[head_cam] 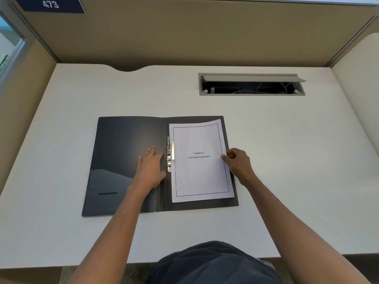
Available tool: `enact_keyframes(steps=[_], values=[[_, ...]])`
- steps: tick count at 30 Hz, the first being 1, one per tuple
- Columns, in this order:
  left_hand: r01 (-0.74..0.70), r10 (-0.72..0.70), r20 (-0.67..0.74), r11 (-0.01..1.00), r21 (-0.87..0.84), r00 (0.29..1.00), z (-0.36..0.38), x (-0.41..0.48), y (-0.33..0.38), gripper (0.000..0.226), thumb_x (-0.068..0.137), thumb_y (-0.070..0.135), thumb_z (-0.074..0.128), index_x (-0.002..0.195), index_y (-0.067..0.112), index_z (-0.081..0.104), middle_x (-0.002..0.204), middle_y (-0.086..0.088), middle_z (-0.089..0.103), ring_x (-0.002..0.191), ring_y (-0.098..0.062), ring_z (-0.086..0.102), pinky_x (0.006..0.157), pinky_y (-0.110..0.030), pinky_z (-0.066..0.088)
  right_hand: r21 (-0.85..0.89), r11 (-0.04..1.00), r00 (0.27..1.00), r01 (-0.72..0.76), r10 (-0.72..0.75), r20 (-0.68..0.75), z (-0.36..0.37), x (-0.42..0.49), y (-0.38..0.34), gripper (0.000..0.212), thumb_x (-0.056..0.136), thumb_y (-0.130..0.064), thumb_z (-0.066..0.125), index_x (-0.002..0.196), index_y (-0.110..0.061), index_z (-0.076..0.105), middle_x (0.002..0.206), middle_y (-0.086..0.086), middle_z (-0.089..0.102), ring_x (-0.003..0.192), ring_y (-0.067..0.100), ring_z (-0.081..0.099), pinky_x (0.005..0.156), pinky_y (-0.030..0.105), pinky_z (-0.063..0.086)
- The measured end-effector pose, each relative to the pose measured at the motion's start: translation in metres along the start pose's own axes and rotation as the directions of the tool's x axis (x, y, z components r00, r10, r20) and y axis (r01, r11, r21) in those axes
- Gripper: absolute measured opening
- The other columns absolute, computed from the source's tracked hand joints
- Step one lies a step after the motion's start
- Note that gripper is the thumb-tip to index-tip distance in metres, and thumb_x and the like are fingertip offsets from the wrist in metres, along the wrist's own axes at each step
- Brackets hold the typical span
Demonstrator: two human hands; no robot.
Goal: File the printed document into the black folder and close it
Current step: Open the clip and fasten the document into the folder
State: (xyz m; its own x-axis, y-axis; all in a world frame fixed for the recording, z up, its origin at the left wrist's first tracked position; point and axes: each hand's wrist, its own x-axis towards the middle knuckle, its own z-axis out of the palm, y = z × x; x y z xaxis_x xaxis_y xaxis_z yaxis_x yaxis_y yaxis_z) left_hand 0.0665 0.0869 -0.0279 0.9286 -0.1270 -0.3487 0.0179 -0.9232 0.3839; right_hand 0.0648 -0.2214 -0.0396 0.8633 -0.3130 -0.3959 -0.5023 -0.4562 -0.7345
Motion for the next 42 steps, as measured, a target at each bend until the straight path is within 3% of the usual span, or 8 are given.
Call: enact_keyframes(steps=[10, 14, 17, 22, 30, 34, 37, 42], values=[[0.060, -0.135, -0.175, 0.924, -0.378, 0.975, -0.036, 0.078, 0.030, 0.044, 0.101, 0.007, 0.048, 0.144, 0.003, 0.055, 0.147, -0.018, 0.054, 0.136, -0.031, 0.052, 0.116, -0.037, 0.040, -0.207, 0.978, 0.998, 0.040, -0.051, -0.048, -0.001, 0.006, -0.006, 0.019, 0.091, -0.014, 0.064, 0.103, 0.001, 0.066, 0.099, 0.015, 0.070, 0.095, 0.031, 0.064, 0.080, 0.037, 0.050], [0.059, -0.132, -0.164, 0.920, -0.387, 0.978, -0.038, 0.113, 0.030, 0.034, 0.098, -0.003, 0.046, 0.084, 0.022, 0.064, 0.102, -0.012, 0.059, 0.097, -0.023, 0.055, 0.084, -0.028, 0.041, -0.218, 0.976, 0.999, 0.015, -0.026, -0.046, 0.003, 0.006, -0.009, 0.022, 0.092, -0.006, 0.056, 0.110, 0.000, 0.067, 0.104, 0.012, 0.070, 0.094, 0.027, 0.062, 0.076, 0.028, 0.044], [0.037, -0.104, -0.162, 0.927, -0.372, 0.981, -0.035, 0.128, 0.027, 0.028, 0.095, -0.008, 0.045, 0.078, 0.007, 0.063, 0.082, -0.008, 0.052, 0.079, -0.022, 0.047, 0.068, -0.029, 0.039, -0.216, 0.976, 0.999, 0.005, -0.016, -0.050, 0.005, 0.006, -0.008, 0.027, 0.094, -0.004, 0.050, 0.115, -0.001, 0.066, 0.110, 0.012, 0.069, 0.092, 0.021, 0.058, 0.078, 0.028, 0.044], [0.019, -0.117, -0.176, 0.879, -0.476, 0.977, -0.024, 0.145, 0.019, 0.023, 0.098, 0.002, 0.057, 0.087, 0.008, 0.076, 0.085, -0.004, 0.062, 0.077, -0.022, 0.056, 0.087, -0.042, 0.058, -0.213, 0.977, 0.998, -0.005, -0.008, -0.060, 0.011, 0.006, -0.005, 0.027, 0.093, -0.004, 0.048, 0.112, -0.002, 0.066, 0.110, 0.014, 0.067, 0.094, 0.025, 0.060, 0.075, 0.029, 0.044], [-0.059, -0.023, -0.228, 0.936, -0.348, 0.973, -0.025, 0.146, 0.025, 0.025, 0.097, 0.004, 0.055, 0.077, 0.005, 0.071, 0.077, -0.008, 0.065, 0.072, -0.024, 0.060, 0.068, -0.029, 0.045, -0.192, 0.981, 0.996, 0.009, -0.026, -0.085, 0.011, -0.009, -0.006, 0.017, 0.090, -0.008, 0.055, 0.104, -0.005, 0.065, 0.105, 0.012, 0.062, 0.091, 0.029, 0.063, 0.073, 0.029, 0.044], [-0.167, 0.122, -0.283, 0.976, -0.138, 0.951, -0.031, 0.151, 0.040, 0.023, 0.096, 0.007, 0.052, 0.085, 0.001, 0.070, 0.096, -0.015, 0.067, 0.094, -0.036, 0.064, 0.077, -0.045, 0.052, 0.136, 0.984, 0.984, -0.116, 0.133, -0.120, 0.009, -0.055, -0.021, 0.022, 0.092, -0.012, 0.053, 0.110, -0.011, 0.066, 0.103, 0.002, 0.063, 0.090, 0.021, 0.061, 0.077, 0.028, 0.046], [-0.292, 0.282, -0.197, 0.956, -0.022, 0.939, -0.031, 0.154, 0.059, 0.031, 0.100, 0.010, 0.051, 0.122, 0.006, 0.072, 0.128, -0.016, 0.065, 0.117, -0.036, 0.059, 0.098, -0.045, 0.048, 0.574, 0.663, 0.873, -0.480, 0.423, 0.242, 0.022, -0.101, -0.025, 0.011, 0.095, -0.003, 0.053, 0.092, -0.001, 0.063, 0.085, 0.011, 0.056, 0.075, 0.022, 0.052, 0.073, 0.031, 0.046], [-0.374, 0.379, -0.053, 0.924, 0.083, 0.924, -0.022, 0.164, 0.070, 0.032, 0.100, 0.009, 0.043, 0.120, 0.006, 0.069, 0.126, -0.014, 0.061, 0.114, -0.036, 0.056, 0.094, -0.046, 0.047, 0.570, 0.239, 0.579, -0.786, 0.610, 0.542, 0.047, -0.143, -0.011, 0.011, 0.096, 0.005, 0.047, 0.098, 0.007, 0.058, 0.102, 0.024, 0.059, 0.093, 0.034, 0.061, 0.097, 0.042, 0.054]])
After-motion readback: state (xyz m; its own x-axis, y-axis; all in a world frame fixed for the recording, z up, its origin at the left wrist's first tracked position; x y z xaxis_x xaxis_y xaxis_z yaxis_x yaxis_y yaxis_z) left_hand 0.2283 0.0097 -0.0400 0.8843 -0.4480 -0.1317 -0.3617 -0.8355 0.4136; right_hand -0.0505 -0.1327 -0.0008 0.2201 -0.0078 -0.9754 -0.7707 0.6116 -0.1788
